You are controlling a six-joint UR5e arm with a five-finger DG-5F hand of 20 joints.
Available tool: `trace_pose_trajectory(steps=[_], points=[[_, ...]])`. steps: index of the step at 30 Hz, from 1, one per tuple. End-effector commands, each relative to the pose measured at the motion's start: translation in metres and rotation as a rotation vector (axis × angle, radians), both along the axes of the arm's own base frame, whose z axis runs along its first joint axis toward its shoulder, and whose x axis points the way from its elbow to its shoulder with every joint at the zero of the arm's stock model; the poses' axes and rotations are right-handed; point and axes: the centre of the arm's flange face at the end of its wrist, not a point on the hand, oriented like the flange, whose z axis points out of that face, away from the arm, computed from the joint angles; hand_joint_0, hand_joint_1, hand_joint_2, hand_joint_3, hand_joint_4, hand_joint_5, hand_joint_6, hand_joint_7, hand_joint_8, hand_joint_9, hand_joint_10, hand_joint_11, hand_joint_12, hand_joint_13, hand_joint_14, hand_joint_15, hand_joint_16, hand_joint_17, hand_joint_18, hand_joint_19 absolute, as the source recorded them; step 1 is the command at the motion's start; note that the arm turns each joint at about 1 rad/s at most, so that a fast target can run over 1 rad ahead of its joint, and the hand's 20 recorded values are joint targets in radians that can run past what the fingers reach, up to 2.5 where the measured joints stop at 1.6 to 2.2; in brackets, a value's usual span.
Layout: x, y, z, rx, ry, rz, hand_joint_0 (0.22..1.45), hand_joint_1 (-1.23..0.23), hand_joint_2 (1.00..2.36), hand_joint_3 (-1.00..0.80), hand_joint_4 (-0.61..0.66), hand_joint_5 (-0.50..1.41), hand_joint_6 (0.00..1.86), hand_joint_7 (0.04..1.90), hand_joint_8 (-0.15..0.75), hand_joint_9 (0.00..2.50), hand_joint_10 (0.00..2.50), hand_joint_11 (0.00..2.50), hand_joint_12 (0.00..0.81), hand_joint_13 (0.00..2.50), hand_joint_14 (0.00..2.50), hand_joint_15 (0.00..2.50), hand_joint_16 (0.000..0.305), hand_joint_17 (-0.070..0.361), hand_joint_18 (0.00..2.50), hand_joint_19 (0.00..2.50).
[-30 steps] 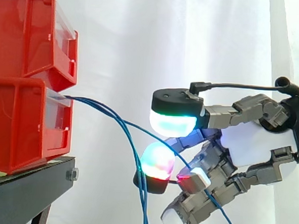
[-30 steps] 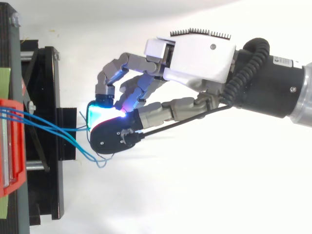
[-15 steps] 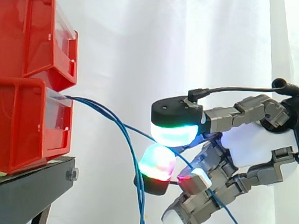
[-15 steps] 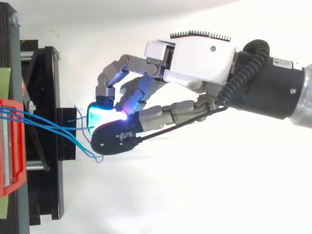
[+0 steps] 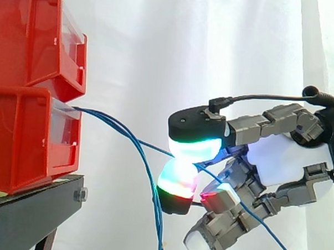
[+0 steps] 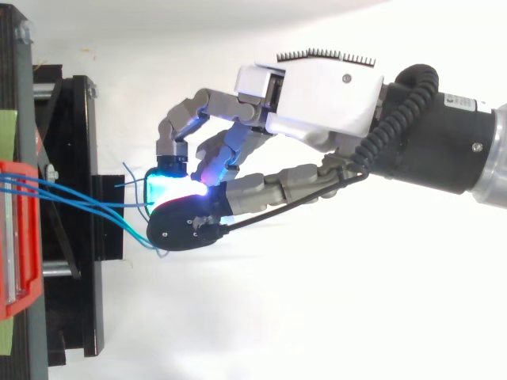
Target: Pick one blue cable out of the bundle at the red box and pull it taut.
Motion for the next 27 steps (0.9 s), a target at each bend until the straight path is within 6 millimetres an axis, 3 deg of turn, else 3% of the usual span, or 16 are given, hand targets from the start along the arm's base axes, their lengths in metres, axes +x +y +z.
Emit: trace_pose_trajectory(steps=[1, 3, 8, 11, 27], points=[[0.0, 0.0, 0.0, 0.012, 0.0, -0.004, 0.62, -0.76, 1.02, 0.05, -0.1, -0.13, 0.94, 1.11, 0.36, 1.16, 0.01, 1.09, 0.406, 0.8, 0.01, 0.42, 0.056, 0.126, 0.61, 0.14], [-0.002, 0.001, -0.001, 0.017, 0.012, -0.002, 0.62, -0.76, 1.02, 0.05, -0.1, -0.13, 0.94, 1.1, 0.353, 1.12, 0.01, 1.06, 0.408, 0.79, 0.01, 0.41, 0.056, 0.126, 0.61, 0.14], [-0.013, 0.0, 0.024, 0.01, 0.029, -0.005, 0.62, -0.76, 1.02, 0.06, -0.1, -0.13, 0.94, 1.14, 0.355, 1.05, 0.01, 0.95, 0.408, 0.77, 0.01, 0.41, 0.056, 0.125, 0.61, 0.13], [-0.019, 0.0, 0.028, 0.011, 0.053, -0.005, 0.62, -0.77, 1.02, 0.07, -0.11, -0.13, 0.94, 1.14, 0.349, 1.0, 0.01, 0.87, 0.41, 0.74, 0.01, 0.4, 0.055, 0.124, 0.6, 0.13], [-0.05, -0.006, 0.053, 0.019, 0.182, -0.011, 0.62, -0.77, 1.02, 0.07, -0.08, -0.13, 0.94, 1.16, 0.353, 0.99, 0.01, 0.85, 0.411, 0.68, 0.01, 0.38, 0.056, 0.125, 0.56, 0.12]])
